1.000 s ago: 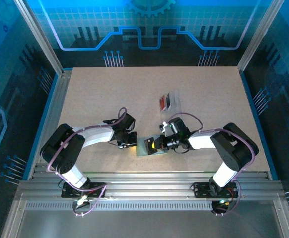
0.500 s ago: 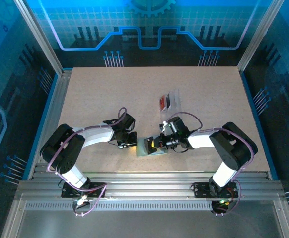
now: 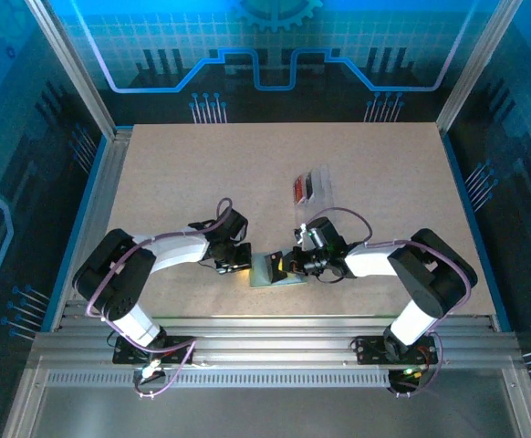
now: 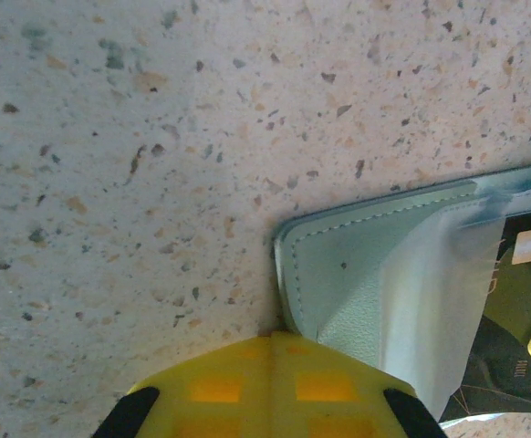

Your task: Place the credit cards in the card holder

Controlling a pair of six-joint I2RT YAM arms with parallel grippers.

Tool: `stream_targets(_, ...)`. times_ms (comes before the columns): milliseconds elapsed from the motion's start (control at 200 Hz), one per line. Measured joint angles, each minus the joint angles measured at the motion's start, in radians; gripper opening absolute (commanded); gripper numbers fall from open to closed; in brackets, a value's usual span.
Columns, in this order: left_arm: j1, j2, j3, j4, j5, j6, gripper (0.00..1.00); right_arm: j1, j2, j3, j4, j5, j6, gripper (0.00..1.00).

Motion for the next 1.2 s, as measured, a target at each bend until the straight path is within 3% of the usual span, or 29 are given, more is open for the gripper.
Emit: stream_targets(1201, -0.009, -0.004, -0.006, 0.009, -0.015, 0.0, 0.0, 0.051, -0.031, 0.03, -0.103, 0.139, 0.094, 0.0)
